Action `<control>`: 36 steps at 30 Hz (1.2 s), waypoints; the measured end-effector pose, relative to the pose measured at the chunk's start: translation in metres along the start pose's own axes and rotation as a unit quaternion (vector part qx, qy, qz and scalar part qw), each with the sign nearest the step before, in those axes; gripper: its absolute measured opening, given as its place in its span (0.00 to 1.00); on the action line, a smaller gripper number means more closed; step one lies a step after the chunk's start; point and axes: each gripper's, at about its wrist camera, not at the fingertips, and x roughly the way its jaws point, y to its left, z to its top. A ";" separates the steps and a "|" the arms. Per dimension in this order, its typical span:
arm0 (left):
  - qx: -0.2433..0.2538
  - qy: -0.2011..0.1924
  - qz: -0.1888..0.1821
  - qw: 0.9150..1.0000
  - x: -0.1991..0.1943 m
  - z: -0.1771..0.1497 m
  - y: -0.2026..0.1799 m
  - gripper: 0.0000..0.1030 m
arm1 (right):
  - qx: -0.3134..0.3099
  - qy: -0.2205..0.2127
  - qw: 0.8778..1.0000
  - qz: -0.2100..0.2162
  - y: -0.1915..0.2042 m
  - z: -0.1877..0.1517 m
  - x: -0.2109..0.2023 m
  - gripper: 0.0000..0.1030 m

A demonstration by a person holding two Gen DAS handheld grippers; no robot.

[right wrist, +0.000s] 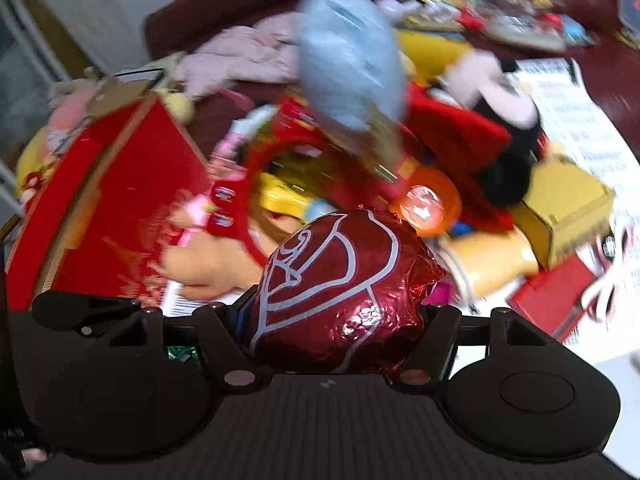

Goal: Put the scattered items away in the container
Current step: 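Carry the rose balloon with both grippers over the red box, then open both grippers to drop the rose balloon into the red box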

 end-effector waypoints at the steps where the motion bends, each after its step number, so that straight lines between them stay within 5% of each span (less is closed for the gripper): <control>1: -0.006 -0.007 0.005 1.000 -0.010 0.001 0.005 0.16 | -0.013 -0.006 1.000 0.008 0.008 0.006 -0.006 0.69; 9: -0.046 -0.077 0.080 0.993 -0.087 0.012 0.053 0.21 | -0.111 -0.060 0.990 0.057 0.079 0.063 -0.034 0.69; 20: -0.132 -0.094 0.184 0.969 -0.145 0.004 0.143 0.28 | -0.218 -0.066 0.967 0.116 0.197 0.115 -0.006 0.69; 30: -0.242 -0.078 0.230 0.939 -0.162 -0.031 0.233 0.31 | -0.295 -0.033 0.941 0.161 0.303 0.138 0.047 0.69; 36: -0.269 -0.056 0.235 0.932 -0.140 -0.031 0.274 0.28 | -0.319 -0.035 0.934 0.158 0.343 0.148 0.081 0.73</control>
